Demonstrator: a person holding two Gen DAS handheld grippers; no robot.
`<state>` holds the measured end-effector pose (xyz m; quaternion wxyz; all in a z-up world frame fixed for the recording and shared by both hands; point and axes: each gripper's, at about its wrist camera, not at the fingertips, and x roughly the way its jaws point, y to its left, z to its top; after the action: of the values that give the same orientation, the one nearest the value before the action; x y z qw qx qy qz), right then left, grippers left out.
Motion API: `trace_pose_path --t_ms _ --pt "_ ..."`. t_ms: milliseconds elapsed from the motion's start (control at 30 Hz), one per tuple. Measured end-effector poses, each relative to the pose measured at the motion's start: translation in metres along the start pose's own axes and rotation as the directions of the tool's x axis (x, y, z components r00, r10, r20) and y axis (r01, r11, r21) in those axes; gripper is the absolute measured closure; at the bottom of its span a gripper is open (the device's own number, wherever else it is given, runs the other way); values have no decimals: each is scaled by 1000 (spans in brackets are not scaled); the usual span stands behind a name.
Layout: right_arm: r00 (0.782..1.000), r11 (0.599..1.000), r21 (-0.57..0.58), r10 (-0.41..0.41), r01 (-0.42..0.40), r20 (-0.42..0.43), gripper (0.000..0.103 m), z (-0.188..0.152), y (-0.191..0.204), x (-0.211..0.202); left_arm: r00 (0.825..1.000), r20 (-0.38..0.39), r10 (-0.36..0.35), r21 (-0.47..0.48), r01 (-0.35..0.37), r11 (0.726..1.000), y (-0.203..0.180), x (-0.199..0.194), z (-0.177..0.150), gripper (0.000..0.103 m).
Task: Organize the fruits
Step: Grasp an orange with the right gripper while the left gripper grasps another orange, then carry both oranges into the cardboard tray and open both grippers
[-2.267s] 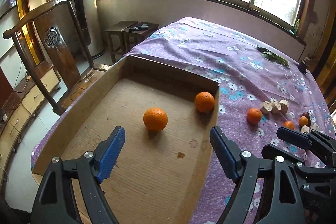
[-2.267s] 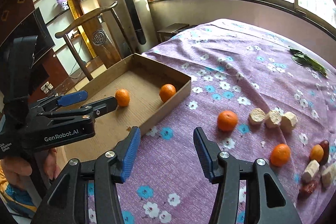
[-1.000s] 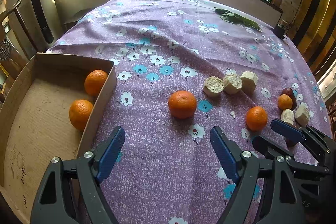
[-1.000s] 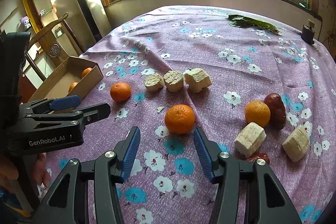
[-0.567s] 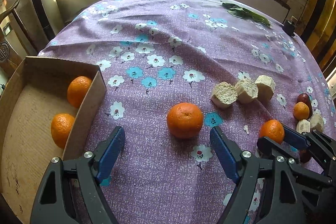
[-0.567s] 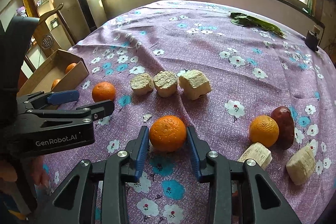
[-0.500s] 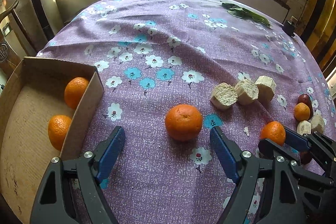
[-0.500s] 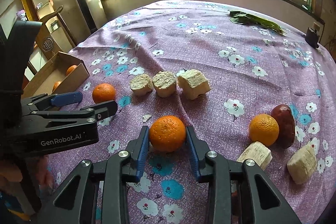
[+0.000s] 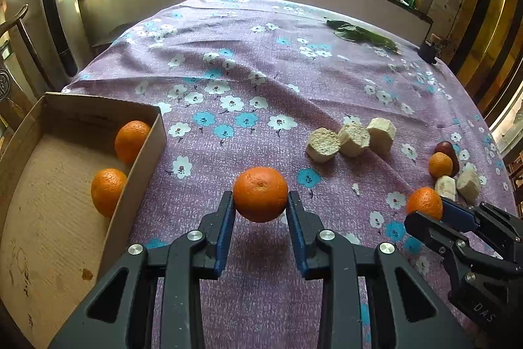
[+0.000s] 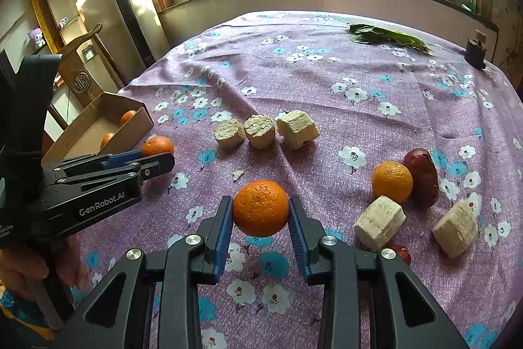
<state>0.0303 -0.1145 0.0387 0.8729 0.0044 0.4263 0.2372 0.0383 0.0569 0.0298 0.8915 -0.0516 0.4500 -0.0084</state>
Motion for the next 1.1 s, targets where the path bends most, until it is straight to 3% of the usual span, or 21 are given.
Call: trace_pose_path --t_ms 300,1100 --pt "999 1000 20 19 -19 37 67 -14 15 -24 999 50 6 11 -6 1000 8 -43 -21 72" --pt "994 986 -142 96 -88 51 66 -1 112 -31 981 145 127 -46 -122 991 73 -101 -41 72"
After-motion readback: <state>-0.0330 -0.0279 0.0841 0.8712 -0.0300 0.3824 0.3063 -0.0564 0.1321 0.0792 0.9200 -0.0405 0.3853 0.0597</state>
